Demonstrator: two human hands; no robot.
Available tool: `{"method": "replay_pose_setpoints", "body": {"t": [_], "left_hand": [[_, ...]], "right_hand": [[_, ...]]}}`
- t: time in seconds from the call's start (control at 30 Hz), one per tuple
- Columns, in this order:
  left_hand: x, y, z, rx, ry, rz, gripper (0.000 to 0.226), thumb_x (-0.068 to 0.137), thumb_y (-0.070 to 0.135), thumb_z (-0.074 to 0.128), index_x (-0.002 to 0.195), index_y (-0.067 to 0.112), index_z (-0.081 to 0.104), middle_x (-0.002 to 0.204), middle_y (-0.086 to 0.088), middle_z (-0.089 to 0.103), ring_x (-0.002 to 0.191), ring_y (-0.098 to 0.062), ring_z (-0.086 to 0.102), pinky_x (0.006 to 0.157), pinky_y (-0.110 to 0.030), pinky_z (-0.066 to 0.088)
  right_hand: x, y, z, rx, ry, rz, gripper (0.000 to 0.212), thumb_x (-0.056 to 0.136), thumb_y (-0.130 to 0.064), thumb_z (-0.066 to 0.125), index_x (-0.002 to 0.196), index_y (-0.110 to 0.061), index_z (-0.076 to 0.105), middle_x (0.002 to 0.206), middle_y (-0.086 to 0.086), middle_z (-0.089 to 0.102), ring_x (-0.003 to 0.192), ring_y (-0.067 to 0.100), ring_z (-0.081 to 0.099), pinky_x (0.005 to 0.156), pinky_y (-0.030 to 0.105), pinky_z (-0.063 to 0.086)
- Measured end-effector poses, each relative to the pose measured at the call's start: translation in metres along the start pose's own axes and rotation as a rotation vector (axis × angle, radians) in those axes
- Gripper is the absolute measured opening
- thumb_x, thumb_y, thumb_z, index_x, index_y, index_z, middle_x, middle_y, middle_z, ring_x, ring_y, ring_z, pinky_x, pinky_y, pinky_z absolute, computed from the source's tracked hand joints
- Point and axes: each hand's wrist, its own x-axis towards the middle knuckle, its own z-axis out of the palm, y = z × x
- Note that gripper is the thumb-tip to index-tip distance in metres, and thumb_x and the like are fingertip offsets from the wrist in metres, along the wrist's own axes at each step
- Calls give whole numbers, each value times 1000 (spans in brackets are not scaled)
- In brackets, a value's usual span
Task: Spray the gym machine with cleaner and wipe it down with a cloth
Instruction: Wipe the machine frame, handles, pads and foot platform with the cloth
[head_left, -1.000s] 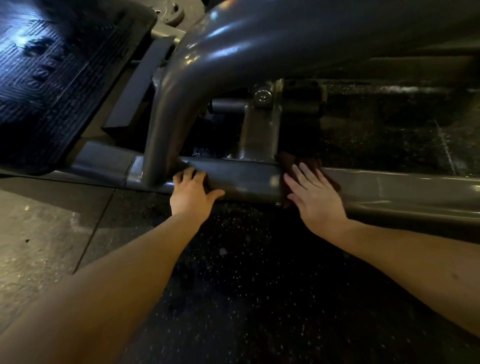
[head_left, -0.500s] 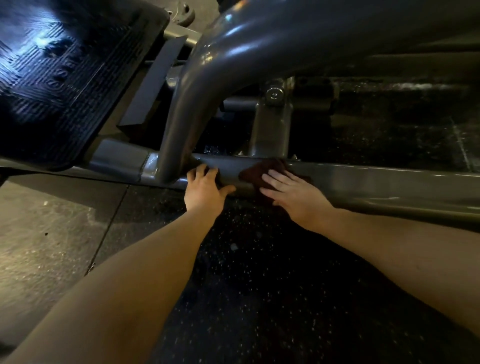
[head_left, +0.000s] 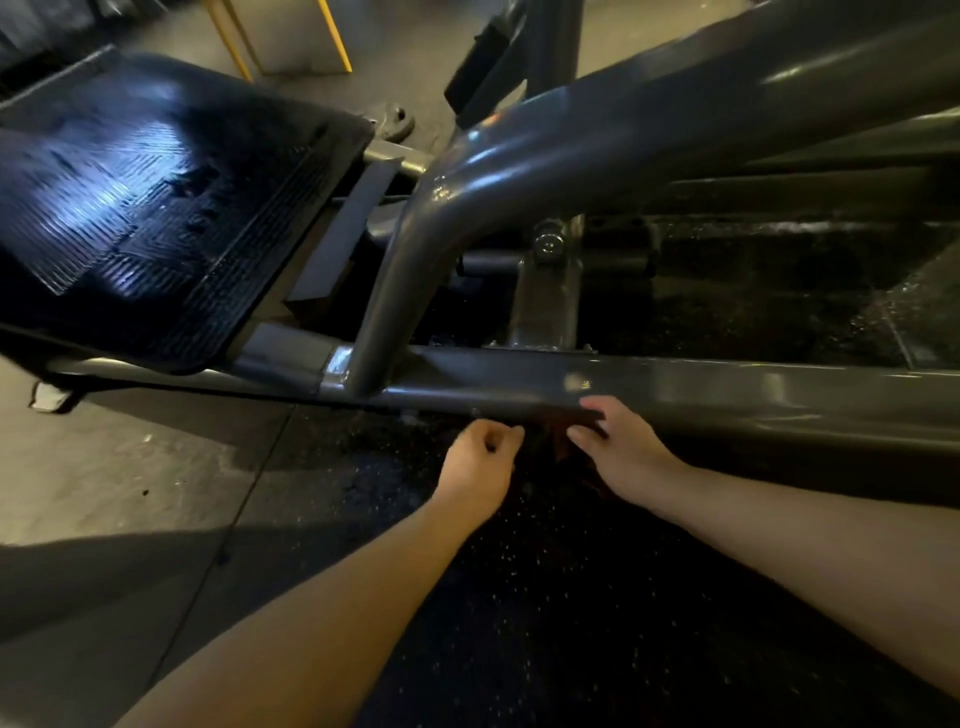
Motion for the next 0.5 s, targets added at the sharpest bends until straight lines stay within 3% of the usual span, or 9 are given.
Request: {"method": "replay_pose_setpoints", "body": {"t": [0.07, 0.2, 0.33, 0.4, 0.5], "left_hand": [[-10, 4, -2, -200, -59, -43, 19, 102, 41, 61, 104, 22, 65, 98, -1, 71, 84, -13, 71, 69, -36, 61], [-22, 2, -9, -380, -121, -21, 36, 97, 41, 69, 127, 22, 62, 119, -2, 71, 104, -18, 71, 81, -39, 63], [-25, 4, -16, -417, -65, 10, 43, 95, 31, 74, 135, 23, 59, 122, 0, 71, 107, -16, 72, 87, -43, 63], [-23, 7, -17, -475, 11, -18, 37, 93, 20, 77, 126, 22, 62, 118, -5, 71, 103, -18, 73, 87, -44, 63], [-17, 10, -21, -462, 146, -64, 31, 89, 9, 77, 112, 24, 64, 111, -7, 71, 98, -21, 73, 87, -43, 63]], "right_hand": [[4, -10, 11, 67, -2, 51, 31, 103, -30, 62, 132, -23, 61, 121, -4, 66, 111, 17, 64, 95, 32, 49], [5, -30, 30, 491, -71, 181, 14, 101, -23, 65, 113, -21, 73, 109, 9, 76, 102, 29, 72, 97, 52, 57], [2, -48, 40, 904, -202, 386, 24, 109, -17, 49, 115, -12, 71, 111, 20, 74, 105, 39, 70, 88, 55, 58], [1, -50, 46, 985, -255, 411, 30, 110, -16, 44, 117, -12, 73, 110, 19, 76, 107, 38, 70, 88, 53, 57], [5, -51, 48, 910, -339, 366, 33, 107, -13, 47, 116, -17, 78, 113, 15, 77, 107, 34, 72, 86, 46, 59]]}}
